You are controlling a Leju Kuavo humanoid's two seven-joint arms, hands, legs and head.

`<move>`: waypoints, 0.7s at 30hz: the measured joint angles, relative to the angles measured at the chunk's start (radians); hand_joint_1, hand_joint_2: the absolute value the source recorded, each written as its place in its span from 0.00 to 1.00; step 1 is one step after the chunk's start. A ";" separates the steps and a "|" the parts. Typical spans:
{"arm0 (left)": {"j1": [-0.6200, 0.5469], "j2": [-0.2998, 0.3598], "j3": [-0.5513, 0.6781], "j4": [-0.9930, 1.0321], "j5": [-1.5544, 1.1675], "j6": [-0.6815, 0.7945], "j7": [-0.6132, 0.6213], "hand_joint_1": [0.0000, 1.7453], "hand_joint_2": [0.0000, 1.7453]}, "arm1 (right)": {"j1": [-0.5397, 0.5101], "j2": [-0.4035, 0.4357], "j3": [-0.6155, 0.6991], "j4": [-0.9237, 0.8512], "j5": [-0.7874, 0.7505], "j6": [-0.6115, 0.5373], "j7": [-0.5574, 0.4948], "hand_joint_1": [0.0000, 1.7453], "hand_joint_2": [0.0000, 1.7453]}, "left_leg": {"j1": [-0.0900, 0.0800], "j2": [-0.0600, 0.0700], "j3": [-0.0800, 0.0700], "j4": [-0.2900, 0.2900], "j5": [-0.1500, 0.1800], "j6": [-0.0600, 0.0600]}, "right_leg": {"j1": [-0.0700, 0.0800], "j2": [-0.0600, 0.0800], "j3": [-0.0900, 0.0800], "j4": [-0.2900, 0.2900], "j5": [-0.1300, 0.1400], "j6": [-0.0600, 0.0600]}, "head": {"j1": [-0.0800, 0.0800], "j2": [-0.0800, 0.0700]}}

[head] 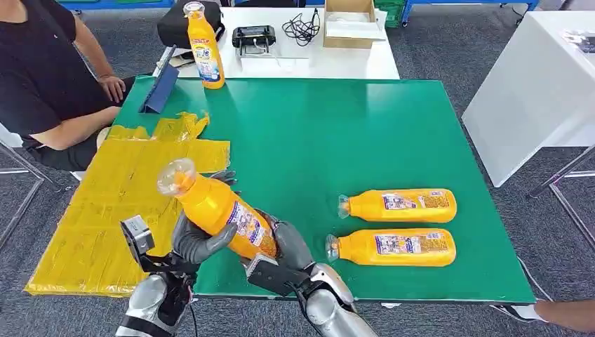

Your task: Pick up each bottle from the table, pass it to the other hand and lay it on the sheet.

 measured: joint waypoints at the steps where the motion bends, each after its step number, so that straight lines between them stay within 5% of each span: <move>1: 0.000 0.000 0.000 0.000 0.000 0.000 0.000 1.00 1.00 | 0.000 0.000 -0.001 0.000 0.000 0.000 0.000 1.00 1.00 | 0.000 0.000 0.000 0.000 0.000 0.000 | 0.000 0.000 0.000 0.000 0.000 0.000 | 0.000 0.000; 19: -0.003 -0.001 -0.009 -0.009 -0.045 0.012 -0.052 1.00 1.00 | 0.001 -0.020 -0.018 -0.063 -0.012 -0.022 -0.011 1.00 1.00 | 0.000 0.000 0.000 0.000 0.000 0.000 | 0.000 0.000 0.000 0.000 0.000 0.000 | 0.000 0.000; 20: -0.003 -0.002 -0.009 -0.009 -0.049 0.012 -0.055 1.00 1.00 | 0.003 -0.020 -0.022 -0.066 -0.012 -0.031 -0.015 0.02 1.00 | 0.000 0.000 -0.001 0.000 0.000 0.000 | 0.000 0.000 0.000 0.000 0.000 0.000 | 0.000 0.000; 21: -0.003 -0.005 -0.009 -0.010 -0.052 0.012 -0.057 1.00 1.00 | 0.005 -0.020 -0.025 -0.069 -0.012 -0.037 -0.018 0.00 1.00 | 0.000 0.000 -0.001 0.000 0.000 0.000 | 0.000 0.000 0.000 0.000 0.000 0.000 | 0.000 0.000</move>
